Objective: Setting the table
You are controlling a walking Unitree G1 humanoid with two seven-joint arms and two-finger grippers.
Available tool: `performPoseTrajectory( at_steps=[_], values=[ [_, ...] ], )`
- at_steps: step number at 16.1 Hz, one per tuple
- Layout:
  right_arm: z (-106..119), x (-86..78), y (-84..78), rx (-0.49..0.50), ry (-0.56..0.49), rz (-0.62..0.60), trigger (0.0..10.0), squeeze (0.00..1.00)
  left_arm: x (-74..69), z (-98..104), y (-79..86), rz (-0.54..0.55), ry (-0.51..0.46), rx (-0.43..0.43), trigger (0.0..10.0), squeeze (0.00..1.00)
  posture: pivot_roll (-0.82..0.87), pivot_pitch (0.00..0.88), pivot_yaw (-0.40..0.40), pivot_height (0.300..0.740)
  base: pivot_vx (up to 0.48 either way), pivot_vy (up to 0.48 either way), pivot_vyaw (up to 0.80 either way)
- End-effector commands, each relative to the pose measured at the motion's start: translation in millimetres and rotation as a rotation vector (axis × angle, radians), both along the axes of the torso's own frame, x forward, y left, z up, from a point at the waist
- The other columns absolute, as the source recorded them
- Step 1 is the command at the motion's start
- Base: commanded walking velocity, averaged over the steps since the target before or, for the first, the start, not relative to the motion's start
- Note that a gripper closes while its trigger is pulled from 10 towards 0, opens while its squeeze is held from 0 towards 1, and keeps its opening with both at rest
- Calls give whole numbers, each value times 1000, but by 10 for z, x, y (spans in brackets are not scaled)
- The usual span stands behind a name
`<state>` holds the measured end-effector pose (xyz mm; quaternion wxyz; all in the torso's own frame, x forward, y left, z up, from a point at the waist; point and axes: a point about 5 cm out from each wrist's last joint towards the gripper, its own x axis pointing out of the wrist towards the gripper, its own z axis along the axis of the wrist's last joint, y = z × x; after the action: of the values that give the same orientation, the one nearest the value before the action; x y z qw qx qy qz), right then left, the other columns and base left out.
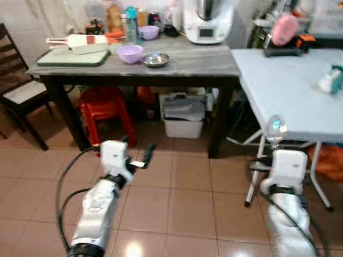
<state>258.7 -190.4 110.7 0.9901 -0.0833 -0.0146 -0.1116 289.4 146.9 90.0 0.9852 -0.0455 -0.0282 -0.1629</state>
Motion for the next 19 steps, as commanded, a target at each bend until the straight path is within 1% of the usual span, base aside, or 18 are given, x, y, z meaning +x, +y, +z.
performPoseTrajectory(
  at_steps=[1, 4, 19],
  values=[
    [65, 3, -19, -13, -31, 0, 10000, 0, 30, 51, 9, 8, -15, 7, 10000, 0, -36, 0, 30, 740, 330, 0, 0],
    [58, -2, -13, -11, -31, 5, 10000, 0, 42, 55, 22, 16, -17, 15, 10000, 0, -37, 0, 33, 740, 320, 0, 0],
    [65, 19, 15, 9, -43, 33, 10000, 0, 79, 60, -26, 3, -19, 11, 10000, 0, -41, 0, 34, 740, 330, 0, 478]
  ],
)
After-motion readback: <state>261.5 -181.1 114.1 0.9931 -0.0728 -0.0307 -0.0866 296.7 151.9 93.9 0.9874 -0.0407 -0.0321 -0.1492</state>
